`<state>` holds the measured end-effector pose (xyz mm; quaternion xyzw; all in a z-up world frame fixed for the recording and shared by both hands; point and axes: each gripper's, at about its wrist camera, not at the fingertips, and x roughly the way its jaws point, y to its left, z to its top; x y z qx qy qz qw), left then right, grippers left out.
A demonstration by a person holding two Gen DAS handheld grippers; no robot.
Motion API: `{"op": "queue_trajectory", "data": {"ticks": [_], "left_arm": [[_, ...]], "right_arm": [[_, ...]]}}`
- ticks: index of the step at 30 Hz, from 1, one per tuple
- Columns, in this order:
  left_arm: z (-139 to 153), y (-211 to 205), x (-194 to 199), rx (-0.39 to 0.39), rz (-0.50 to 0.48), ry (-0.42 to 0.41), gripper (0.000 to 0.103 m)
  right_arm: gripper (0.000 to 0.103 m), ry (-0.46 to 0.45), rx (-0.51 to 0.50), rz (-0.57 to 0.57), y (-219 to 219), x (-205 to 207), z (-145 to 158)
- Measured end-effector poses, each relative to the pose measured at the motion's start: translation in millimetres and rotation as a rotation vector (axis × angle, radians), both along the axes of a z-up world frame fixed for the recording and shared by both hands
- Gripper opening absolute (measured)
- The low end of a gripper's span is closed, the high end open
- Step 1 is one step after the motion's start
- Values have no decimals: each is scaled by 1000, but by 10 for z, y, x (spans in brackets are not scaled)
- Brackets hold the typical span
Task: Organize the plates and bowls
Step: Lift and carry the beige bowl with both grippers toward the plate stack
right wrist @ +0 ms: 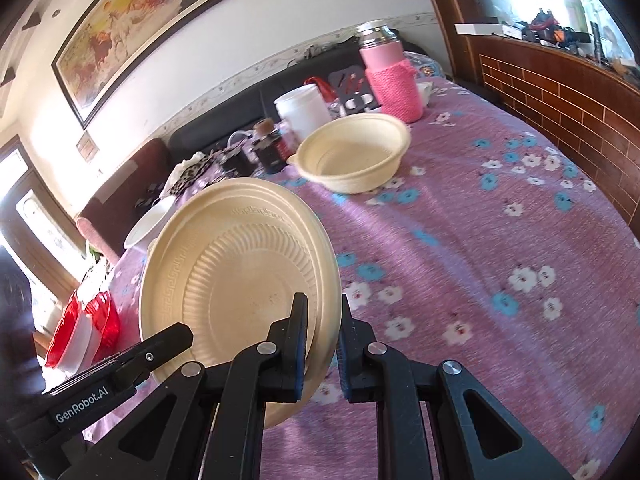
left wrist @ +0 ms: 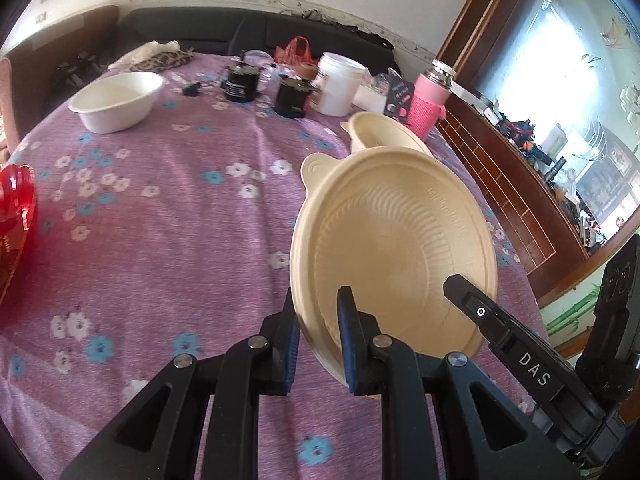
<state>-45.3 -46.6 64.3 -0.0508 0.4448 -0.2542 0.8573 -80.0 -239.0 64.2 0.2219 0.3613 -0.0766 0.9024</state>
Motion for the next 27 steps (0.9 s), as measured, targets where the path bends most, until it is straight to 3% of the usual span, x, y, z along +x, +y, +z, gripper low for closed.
{"op": "queue_trajectory", "data": {"ticks": [10,27], "left_arm": [[46,429,-69,6,61,-57,17],[81,1090,-131,-34,157,-47,17]], "right_arm": [[14,24,-8,61,405,115,8],[14,26,-32,168,1029,287,93]]}}
